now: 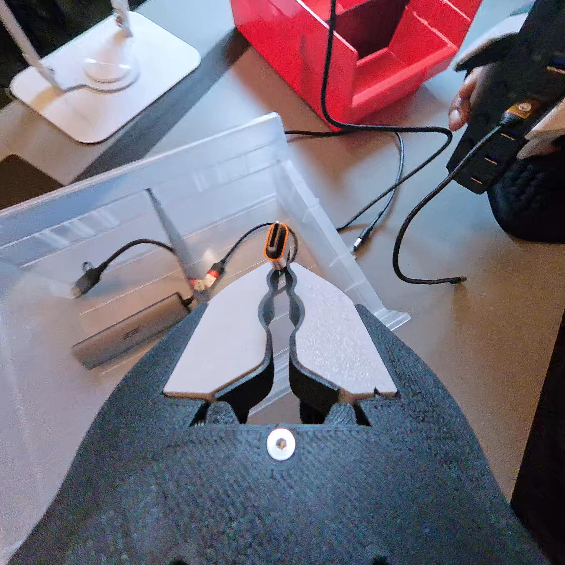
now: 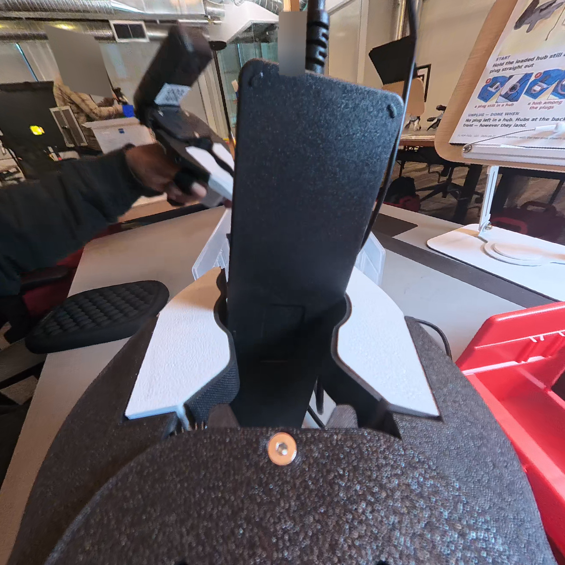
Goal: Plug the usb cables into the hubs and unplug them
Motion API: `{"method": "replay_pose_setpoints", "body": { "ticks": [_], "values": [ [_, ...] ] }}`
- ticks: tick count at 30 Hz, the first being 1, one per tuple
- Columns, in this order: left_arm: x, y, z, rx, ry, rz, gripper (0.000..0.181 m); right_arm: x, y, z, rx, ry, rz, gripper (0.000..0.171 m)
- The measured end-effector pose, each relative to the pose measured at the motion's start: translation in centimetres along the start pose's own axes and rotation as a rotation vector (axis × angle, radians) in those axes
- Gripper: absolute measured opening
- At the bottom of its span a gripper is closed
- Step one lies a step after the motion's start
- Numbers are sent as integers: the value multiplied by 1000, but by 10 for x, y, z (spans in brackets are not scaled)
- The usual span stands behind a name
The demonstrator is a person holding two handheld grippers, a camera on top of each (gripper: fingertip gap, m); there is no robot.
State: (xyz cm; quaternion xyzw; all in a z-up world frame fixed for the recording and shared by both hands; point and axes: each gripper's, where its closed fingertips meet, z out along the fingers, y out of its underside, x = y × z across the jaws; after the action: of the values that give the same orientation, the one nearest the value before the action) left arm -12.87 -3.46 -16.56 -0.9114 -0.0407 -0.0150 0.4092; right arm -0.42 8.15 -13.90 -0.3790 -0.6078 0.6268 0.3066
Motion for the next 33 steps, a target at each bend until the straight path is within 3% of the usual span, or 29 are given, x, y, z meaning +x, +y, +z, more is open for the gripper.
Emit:
{"method": "replay_pose_setpoints", "body": {
  "ticks": [1,5,10,14,16,20,26,33],
  "values": [
    [12,2,17,-20,42,12,4,0,-1,-1,5,1,-2,67],
    [50,6,61,-116,183,91,4,2,-6,-4,24,7,-8,67],
    [78,-5,60,-74,414,116,4,6,-12,-9,48,18,-4,67],
    [93,9,42,-100,561,182,4,8,-18,-14,68,22,-2,67],
    [97,25,32,-143,577,268,4,9,-21,-16,78,27,-4,66],
    [85,37,8,-120,610,246,4,10,-25,-19,94,25,2,66],
    [75,-13,-33,205,620,113,4,9,-26,-19,98,19,7,66],
    [97,13,19,-13,559,186,4,8,-27,-19,105,16,15,66]
  ]
}}
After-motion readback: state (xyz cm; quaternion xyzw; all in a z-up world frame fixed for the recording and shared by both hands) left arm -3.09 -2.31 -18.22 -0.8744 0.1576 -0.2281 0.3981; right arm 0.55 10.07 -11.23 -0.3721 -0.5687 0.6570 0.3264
